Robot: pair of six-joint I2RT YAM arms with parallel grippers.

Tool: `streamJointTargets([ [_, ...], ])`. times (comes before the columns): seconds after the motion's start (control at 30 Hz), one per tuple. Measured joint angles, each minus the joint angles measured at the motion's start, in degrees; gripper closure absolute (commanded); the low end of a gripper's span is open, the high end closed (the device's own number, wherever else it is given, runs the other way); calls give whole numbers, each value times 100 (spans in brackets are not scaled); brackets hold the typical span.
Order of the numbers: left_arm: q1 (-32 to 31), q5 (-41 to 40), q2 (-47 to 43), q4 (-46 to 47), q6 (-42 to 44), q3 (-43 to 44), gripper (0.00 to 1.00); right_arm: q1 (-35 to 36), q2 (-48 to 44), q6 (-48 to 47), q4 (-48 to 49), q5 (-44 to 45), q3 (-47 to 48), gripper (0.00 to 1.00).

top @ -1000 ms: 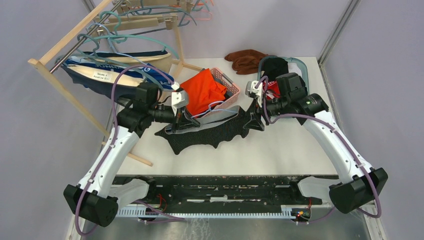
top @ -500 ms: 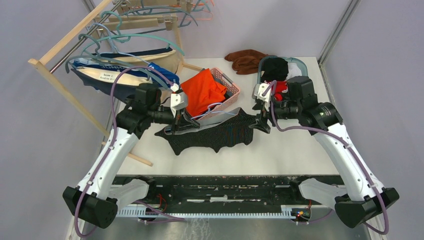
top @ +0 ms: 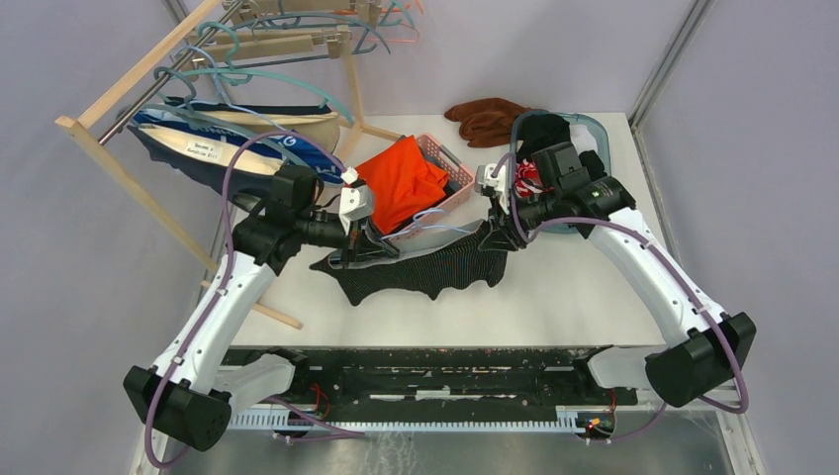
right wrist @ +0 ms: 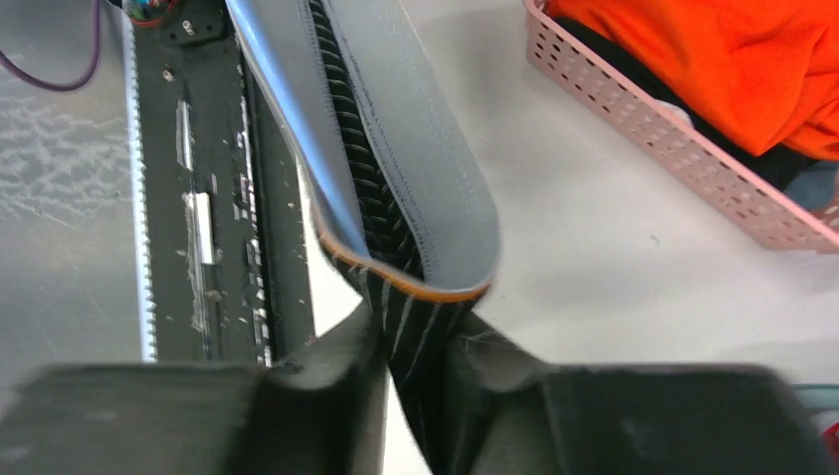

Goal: Remove the underwear clipped to the hanger
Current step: Remove the underwear from the hanger.

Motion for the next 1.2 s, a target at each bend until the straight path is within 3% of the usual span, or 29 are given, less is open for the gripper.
streamJointTargets([
  [0.03,-4,2,11,7,0,0,97,4,-11,20,20,-52,0,96],
  [0.07,-9,2,17,15,-2,0,94,11,-28,31,37,-85,-4,99],
  [0.13,7,-26,35,72,-4,0,76,17,-85,-33,-11,-116,-28,99],
  [0.17,17,-48,44,87,-7,0,61,22,-127,-66,-42,-116,-39,99],
  [0.2,17,-76,48,118,-7,0,36,26,-197,-109,-70,-105,-66,99],
  [0.23,13,-87,48,138,2,0,18,24,-262,-133,-105,-90,-85,99],
  [0.27,0,-96,46,155,9,0,4,-4,-343,-170,-111,-72,-120,99],
  [0.3,0,-103,46,166,2,4,0,-57,-446,-219,-138,-44,-160,99],
  [0.63,-22,-901,-74,-614,525,601,1,-1532,-1360,-1574,-1585,107,-131,99],
  [0.87,-24,-1506,-107,-1180,1314,800,11,-1659,-1436,-2337,-2531,17,59,99],
  [1.07,-24,-1711,168,-2052,2048,857,12,-1659,-1303,-2605,-2826,-214,201,99],
  [1.2,-26,-1738,168,-2347,2284,857,27,-1659,-1250,-2647,-2830,-323,201,99],
])
